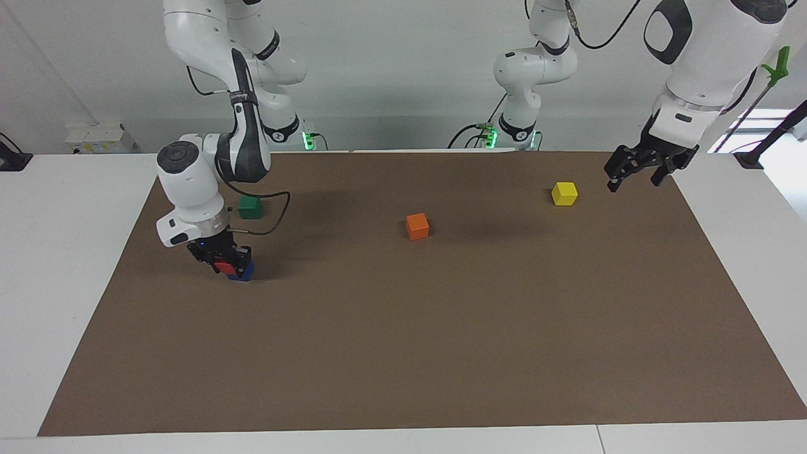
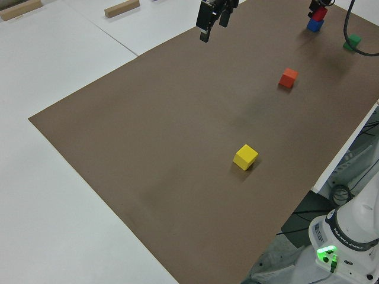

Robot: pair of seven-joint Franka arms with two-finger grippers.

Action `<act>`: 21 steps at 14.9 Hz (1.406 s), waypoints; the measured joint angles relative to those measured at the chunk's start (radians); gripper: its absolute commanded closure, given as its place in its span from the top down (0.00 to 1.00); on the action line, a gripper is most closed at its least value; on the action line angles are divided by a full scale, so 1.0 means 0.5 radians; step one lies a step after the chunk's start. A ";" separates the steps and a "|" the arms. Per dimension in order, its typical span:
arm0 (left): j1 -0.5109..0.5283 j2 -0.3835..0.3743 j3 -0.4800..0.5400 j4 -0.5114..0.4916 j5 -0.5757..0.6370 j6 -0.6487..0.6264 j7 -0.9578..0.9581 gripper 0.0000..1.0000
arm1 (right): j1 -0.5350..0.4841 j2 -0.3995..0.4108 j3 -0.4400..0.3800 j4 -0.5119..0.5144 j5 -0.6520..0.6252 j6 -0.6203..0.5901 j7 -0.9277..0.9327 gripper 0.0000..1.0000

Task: Transfer red block to right arm and stack on blue block
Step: 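Lower the red cube onto the blue cube with the right gripper, then open the right gripper and withdraw it from the stack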

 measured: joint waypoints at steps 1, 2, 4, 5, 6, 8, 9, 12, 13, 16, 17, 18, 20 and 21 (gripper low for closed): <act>0.000 -0.003 0.001 0.004 -0.010 -0.020 0.000 1.00 | 0.000 0.000 0.000 0.000 0.000 0.000 0.001 0.00; 0.000 -0.006 0.002 0.005 -0.015 -0.026 0.000 1.00 | 0.000 0.000 0.000 0.000 0.000 0.000 0.007 0.00; 0.000 -0.008 0.002 0.005 -0.018 -0.033 0.000 1.00 | 0.000 0.000 0.000 0.000 0.000 0.000 0.045 0.00; 0.000 -0.008 0.002 0.005 -0.020 -0.040 0.000 1.00 | 0.000 0.000 0.000 0.000 0.000 0.000 0.056 0.33; -0.001 -0.009 0.002 0.005 -0.021 -0.056 0.002 1.00 | 0.000 0.000 0.000 0.000 0.000 0.000 0.067 0.99; -0.004 -0.012 0.002 0.005 -0.022 -0.093 0.060 1.00 | 0.000 0.000 0.000 -0.001 0.000 0.000 0.077 1.00; -0.005 -0.014 0.002 0.004 -0.022 -0.110 0.116 1.00 | 0.001 0.000 0.001 -0.003 0.000 0.000 0.078 1.00; -0.007 -0.021 0.002 0.004 -0.023 -0.136 0.191 1.00 | 0.001 0.002 0.001 -0.006 0.000 0.000 0.078 1.00; -0.007 -0.023 0.002 0.004 -0.023 -0.136 0.199 1.00 | 0.001 0.002 0.001 -0.006 0.000 0.000 0.078 1.00; -0.008 -0.023 0.001 0.004 -0.024 -0.136 0.201 1.00 | -0.005 0.001 0.000 0.015 -0.001 -0.019 0.078 1.00; -0.010 -0.023 -0.001 0.004 -0.025 -0.136 0.201 1.00 | -0.014 -0.002 0.000 0.055 -0.005 -0.077 0.063 1.00; -0.014 -0.023 -0.003 0.004 -0.025 -0.137 0.201 1.00 | -0.024 -0.008 -0.002 0.125 -0.009 -0.180 0.004 1.00; -0.018 -0.023 -0.010 0.004 -0.027 -0.137 0.201 1.00 | -0.048 -0.046 -0.002 0.327 -0.011 -0.454 -0.198 1.00; -0.022 -0.023 -0.011 0.004 -0.029 -0.137 0.201 1.00 | -0.066 -0.082 -0.002 0.429 -0.011 -0.599 -0.302 1.00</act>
